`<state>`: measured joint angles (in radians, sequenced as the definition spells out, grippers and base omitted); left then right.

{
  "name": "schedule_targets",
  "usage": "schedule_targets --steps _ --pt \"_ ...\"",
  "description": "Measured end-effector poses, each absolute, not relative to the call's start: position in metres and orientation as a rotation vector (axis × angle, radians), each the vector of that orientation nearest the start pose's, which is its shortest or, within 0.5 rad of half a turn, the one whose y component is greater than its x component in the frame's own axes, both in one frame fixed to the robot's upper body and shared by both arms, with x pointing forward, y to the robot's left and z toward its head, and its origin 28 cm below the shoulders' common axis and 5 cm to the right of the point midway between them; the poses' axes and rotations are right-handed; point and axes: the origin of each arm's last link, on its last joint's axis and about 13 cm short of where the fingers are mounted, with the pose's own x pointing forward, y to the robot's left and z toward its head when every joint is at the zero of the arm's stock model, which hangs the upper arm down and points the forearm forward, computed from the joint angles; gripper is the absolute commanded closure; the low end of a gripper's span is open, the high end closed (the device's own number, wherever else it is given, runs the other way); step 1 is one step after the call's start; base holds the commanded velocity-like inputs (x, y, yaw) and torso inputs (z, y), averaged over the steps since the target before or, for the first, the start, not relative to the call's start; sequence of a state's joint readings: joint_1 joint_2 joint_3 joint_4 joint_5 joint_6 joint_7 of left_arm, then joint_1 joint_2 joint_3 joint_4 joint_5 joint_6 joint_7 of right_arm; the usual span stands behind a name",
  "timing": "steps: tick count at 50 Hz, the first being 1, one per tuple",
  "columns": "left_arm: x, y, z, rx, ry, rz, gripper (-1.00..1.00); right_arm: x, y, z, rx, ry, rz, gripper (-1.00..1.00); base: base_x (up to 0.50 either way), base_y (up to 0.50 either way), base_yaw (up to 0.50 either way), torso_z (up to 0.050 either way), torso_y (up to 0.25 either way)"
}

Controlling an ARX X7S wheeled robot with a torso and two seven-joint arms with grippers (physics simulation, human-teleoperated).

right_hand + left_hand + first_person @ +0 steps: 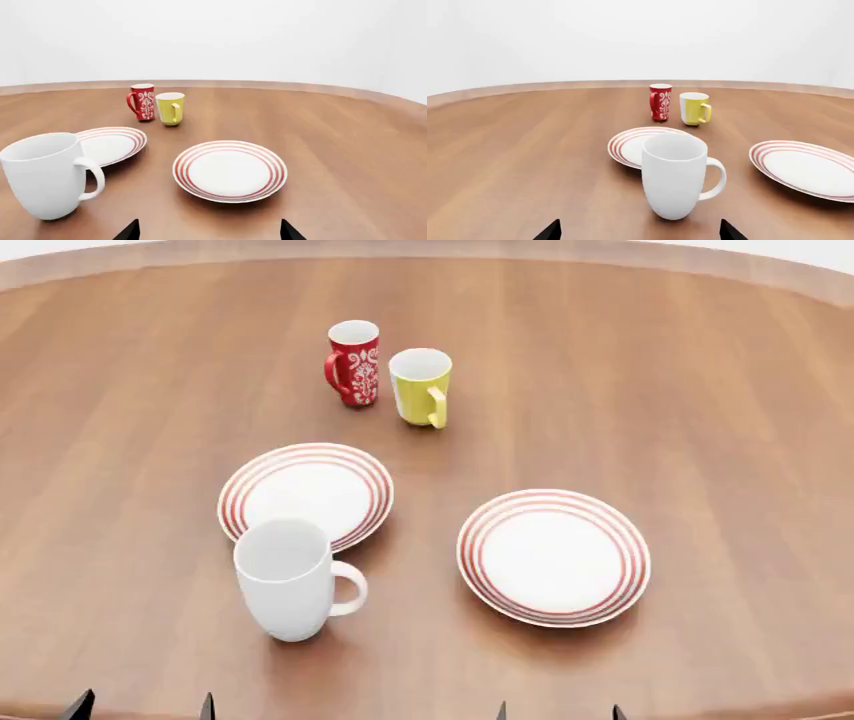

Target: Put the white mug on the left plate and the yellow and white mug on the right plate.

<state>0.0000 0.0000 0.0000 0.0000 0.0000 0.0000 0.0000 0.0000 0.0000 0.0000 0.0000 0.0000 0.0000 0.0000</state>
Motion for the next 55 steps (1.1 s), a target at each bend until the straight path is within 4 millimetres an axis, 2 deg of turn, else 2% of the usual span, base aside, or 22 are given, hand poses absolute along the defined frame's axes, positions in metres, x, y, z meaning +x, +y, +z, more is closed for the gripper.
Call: schedule_targets --steps 13,26,39,55 --pt "0.210 0.205 0.021 0.030 -0.026 0.004 -1.00 0.209 -0.102 0.016 0.023 0.005 -0.025 -1.00 0.00 0.00 0.00 0.000 0.000" --pt "0.225 0.206 0.067 -0.031 -0.089 0.059 -1.00 0.206 -0.123 0.041 0.082 -0.061 -0.103 -1.00 0.00 0.00 0.02 0.000 0.000" --pt "0.234 0.210 0.094 -0.044 -0.134 0.092 -1.00 0.210 -0.127 0.051 0.093 -0.096 -0.123 -1.00 0.01 0.00 0.50 0.000 0.000" --pt "0.236 0.211 0.102 -0.033 -0.166 0.118 -1.00 0.211 -0.126 0.055 0.089 -0.106 -0.111 -1.00 0.01 0.00 0.50 0.000 0.000"
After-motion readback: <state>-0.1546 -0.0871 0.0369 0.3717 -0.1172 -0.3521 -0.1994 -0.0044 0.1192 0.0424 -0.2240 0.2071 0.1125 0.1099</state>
